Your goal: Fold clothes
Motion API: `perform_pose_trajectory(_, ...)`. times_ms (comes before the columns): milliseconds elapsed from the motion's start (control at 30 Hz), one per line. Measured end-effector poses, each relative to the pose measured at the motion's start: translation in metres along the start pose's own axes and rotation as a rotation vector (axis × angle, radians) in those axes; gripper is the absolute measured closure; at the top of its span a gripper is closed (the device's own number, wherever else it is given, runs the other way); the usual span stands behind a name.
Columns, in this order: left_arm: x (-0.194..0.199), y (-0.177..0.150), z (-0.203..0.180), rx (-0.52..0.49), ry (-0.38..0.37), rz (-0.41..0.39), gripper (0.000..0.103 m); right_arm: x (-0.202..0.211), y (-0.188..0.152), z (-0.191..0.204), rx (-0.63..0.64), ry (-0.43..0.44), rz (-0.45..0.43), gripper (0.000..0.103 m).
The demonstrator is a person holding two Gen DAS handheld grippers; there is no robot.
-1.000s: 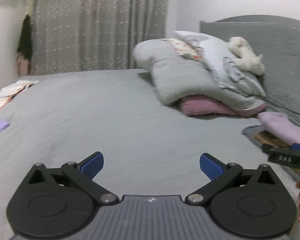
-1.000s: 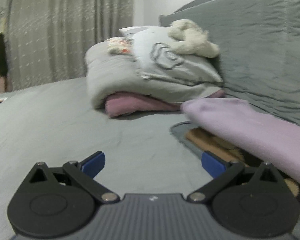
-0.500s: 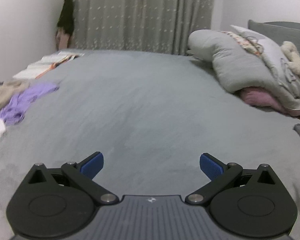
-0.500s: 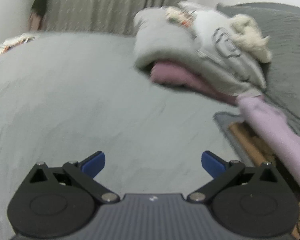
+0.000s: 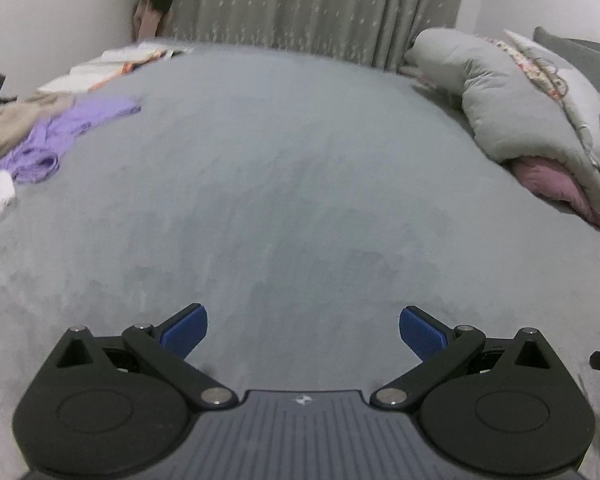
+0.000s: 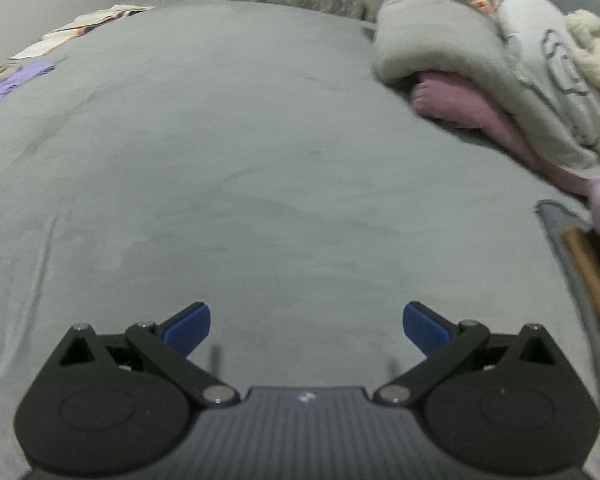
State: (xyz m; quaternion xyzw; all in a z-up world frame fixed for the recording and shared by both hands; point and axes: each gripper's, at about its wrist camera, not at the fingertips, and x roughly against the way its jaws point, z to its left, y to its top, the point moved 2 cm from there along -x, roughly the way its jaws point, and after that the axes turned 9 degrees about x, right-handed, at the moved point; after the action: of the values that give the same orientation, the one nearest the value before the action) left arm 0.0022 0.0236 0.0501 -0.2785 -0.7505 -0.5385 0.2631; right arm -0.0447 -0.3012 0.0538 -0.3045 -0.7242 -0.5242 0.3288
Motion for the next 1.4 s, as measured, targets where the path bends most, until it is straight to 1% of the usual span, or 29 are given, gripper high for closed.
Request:
perform_pose_trajectory(100,-0.008,0.002,0.001,-0.008,0.022,0.003,0.000,-0.006,0.003,0.013,-0.019,0.028,0.010,0.000)
perform_pose_trajectory(167,-0.015,0.003,0.001,-0.019,0.035,0.005,0.000,-0.012,0.005,0.024,-0.007,0.038,0.014,0.000)
perform_pose_trajectory(267,-0.027,0.006,-0.003,-0.052,0.045,0.013,0.000,-0.018,0.006,0.044,-0.026,0.074,0.014,0.000)
perform_pose_trajectory(367,-0.038,0.007,-0.006,-0.092,0.070,0.009,0.000,-0.021,0.007,0.061,-0.055,0.088,0.012,0.000)
perform_pose_trajectory(433,-0.043,0.006,-0.007,-0.103,0.084,0.013,0.000,-0.022,0.007,0.073,-0.088,0.057,-0.020,0.000)
perform_pose_trajectory(633,-0.056,-0.006,-0.016,-0.115,0.070,0.072,0.000,-0.027,0.004,0.072,-0.211,0.011,-0.072,0.000)
perform_pose_trajectory(700,-0.057,-0.010,-0.020,-0.138,0.083,0.059,0.000,-0.027,0.002,0.072,-0.246,-0.006,-0.093,0.000)
perform_pose_trajectory(800,-0.058,-0.011,-0.022,-0.153,0.080,0.045,0.000,-0.030,-0.002,0.073,-0.287,-0.034,-0.128,0.000)
perform_pose_trajectory(1000,-0.063,-0.014,-0.020,-0.171,0.068,0.006,0.000,-0.034,-0.004,0.075,-0.320,-0.091,-0.180,0.000)
perform_pose_trajectory(1167,-0.065,-0.017,-0.018,-0.185,0.058,-0.031,0.000,-0.040,-0.001,0.072,-0.323,-0.108,-0.189,0.000)
perform_pose_trajectory(1400,-0.064,-0.024,-0.016,-0.158,0.059,-0.076,0.000,-0.044,0.005,0.072,-0.317,-0.116,-0.189,0.000)
